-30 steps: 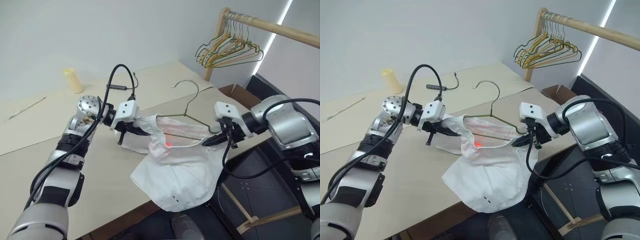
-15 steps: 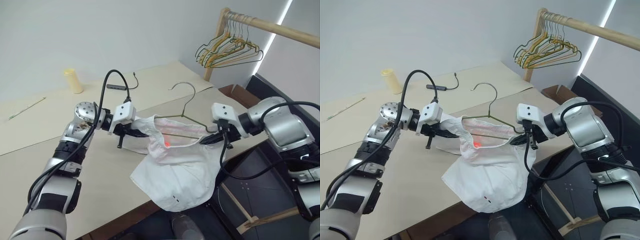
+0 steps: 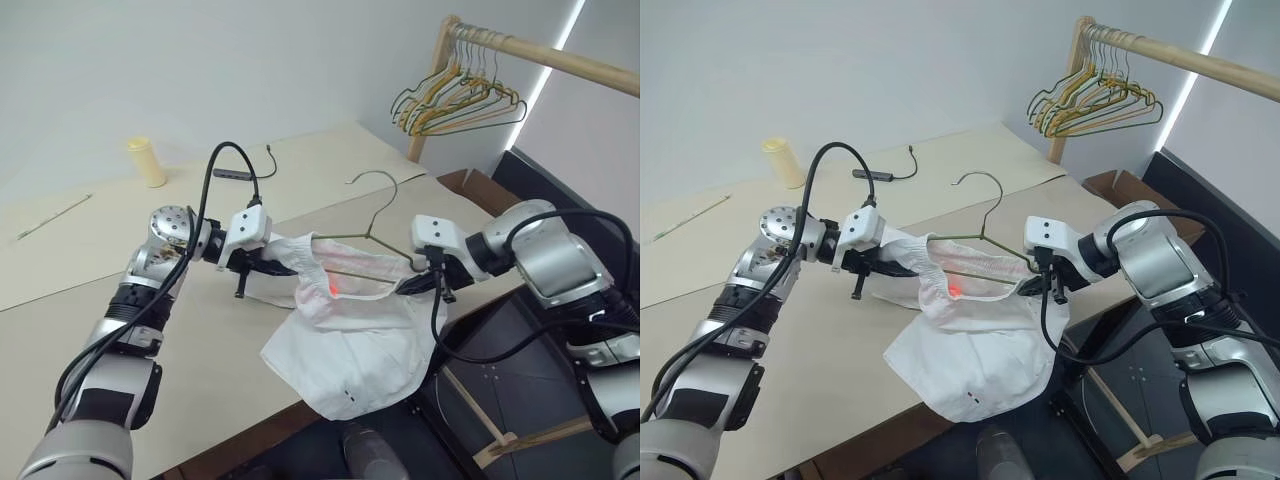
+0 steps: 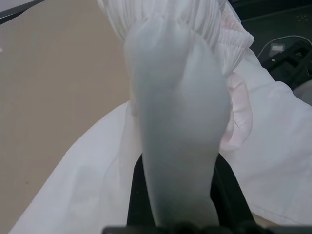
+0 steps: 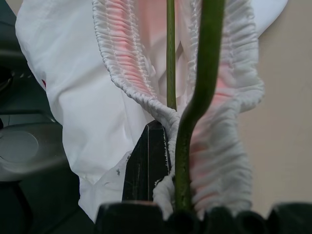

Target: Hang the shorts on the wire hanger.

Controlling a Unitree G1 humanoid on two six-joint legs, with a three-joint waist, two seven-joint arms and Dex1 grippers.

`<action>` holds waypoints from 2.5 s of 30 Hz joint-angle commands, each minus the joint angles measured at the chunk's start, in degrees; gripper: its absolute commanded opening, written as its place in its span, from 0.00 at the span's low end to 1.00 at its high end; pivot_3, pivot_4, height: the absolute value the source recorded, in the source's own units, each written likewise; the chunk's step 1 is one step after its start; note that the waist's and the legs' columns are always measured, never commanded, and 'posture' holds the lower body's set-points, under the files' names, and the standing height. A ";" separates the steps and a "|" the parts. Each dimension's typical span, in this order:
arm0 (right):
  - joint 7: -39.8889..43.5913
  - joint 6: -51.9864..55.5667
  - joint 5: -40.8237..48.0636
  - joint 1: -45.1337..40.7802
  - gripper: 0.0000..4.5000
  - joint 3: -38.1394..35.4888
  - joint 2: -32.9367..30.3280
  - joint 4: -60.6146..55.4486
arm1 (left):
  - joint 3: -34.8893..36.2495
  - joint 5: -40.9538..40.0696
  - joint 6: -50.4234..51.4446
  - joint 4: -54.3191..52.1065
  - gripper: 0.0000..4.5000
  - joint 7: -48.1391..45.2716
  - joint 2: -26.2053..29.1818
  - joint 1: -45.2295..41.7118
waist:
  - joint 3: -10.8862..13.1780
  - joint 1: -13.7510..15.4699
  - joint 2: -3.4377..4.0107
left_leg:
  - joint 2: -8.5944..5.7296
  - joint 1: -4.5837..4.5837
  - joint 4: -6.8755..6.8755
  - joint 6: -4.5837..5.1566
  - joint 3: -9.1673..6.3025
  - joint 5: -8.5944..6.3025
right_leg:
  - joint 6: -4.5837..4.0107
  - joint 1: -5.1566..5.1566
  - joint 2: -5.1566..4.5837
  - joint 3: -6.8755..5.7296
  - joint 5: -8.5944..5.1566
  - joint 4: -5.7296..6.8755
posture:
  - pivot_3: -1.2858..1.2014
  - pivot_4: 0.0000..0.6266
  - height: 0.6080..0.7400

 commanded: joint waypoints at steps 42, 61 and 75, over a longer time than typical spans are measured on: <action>-42.73 56.00 11.90 -1.52 0.00 -39.33 -9.18 8.78 | 21.28 -31.84 29.51 -32.15 1.00 25.29 -5.24 4.71 | -0.06 -1.33 0.26 | -0.01 0.93 -0.05 0.22 0.22 -0.05 | 0.22 1.27 -0.02 0.12 -0.02 -0.32 | 0.37 0.03 1.00; -68.45 41.27 3.06 -36.25 0.00 -45.19 -16.40 63.72 | 20.06 -32.97 29.49 -34.01 1.00 23.62 -3.06 6.65 | 0.07 -3.81 0.22 | -0.19 1.27 -0.22 0.63 0.42 -0.40 | 0.60 2.01 -0.20 0.15 -0.18 -1.18 | 0.37 0.05 1.00; -81.77 33.65 6.53 -35.55 0.00 -53.31 -18.77 70.76 | 20.20 -33.58 30.38 -36.37 1.00 24.02 -1.99 9.58 | 1.15 -5.24 0.13 | -0.20 1.83 -0.41 0.67 0.46 -0.46 | 1.23 3.06 -0.21 0.13 -0.59 -1.56 | 0.37 0.07 1.00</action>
